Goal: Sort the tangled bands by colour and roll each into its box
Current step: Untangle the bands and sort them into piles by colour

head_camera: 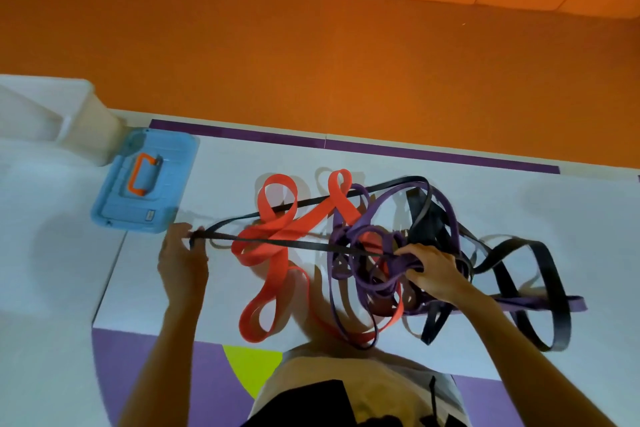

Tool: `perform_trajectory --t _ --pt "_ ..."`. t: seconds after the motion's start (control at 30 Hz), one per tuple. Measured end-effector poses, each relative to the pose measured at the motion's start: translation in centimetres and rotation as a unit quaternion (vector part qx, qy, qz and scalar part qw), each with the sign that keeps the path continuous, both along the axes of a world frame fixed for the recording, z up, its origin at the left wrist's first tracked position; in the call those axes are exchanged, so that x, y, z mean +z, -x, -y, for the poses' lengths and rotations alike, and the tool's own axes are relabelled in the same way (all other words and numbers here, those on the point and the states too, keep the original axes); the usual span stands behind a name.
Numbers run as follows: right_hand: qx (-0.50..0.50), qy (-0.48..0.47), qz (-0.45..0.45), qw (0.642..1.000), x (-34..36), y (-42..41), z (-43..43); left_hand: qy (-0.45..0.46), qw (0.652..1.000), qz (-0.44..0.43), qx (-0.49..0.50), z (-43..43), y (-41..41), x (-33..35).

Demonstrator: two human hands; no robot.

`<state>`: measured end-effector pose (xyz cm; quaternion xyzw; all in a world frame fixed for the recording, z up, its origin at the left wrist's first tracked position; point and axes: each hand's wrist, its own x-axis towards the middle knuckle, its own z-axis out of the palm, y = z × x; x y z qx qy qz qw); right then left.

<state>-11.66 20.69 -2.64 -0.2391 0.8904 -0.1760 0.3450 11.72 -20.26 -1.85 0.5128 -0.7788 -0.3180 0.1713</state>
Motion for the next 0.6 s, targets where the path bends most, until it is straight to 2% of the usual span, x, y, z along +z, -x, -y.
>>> perform_trajectory --t 0.07,0.13,0.2,0.3,0.33,0.47,0.6 --pt "0.009 0.0 -0.01 1.0 -0.1 -0.3 0.1 -0.063 0.994 -0.093 0.011 0.3 1.7 0.8" --pt "0.011 0.0 -0.019 1.0 -0.2 -0.5 -0.1 -0.065 0.99 -0.125 -0.024 0.5 4.1 1.8" --pt "0.0 0.002 -0.019 1.0 -0.4 -0.7 -0.7 -0.066 0.988 -0.123 -0.066 1.0 7.0 2.8" --pt "-0.005 0.001 -0.007 1.0 -0.6 -1.4 -1.6 -0.042 0.989 -0.058 -0.128 2.1 11.2 5.2" --pt "-0.003 0.0 -0.007 1.0 -0.6 -1.8 -1.9 -0.042 0.985 -0.066 -0.151 2.3 12.3 6.3" --pt "-0.021 0.013 -0.025 0.999 -0.6 -2.8 -2.1 -0.027 0.942 -0.204 -0.265 1.9 15.0 10.8" --pt "-0.026 0.018 -0.029 0.999 -0.7 -3.8 -1.9 0.027 0.909 -0.239 -0.341 0.3 15.4 12.5"
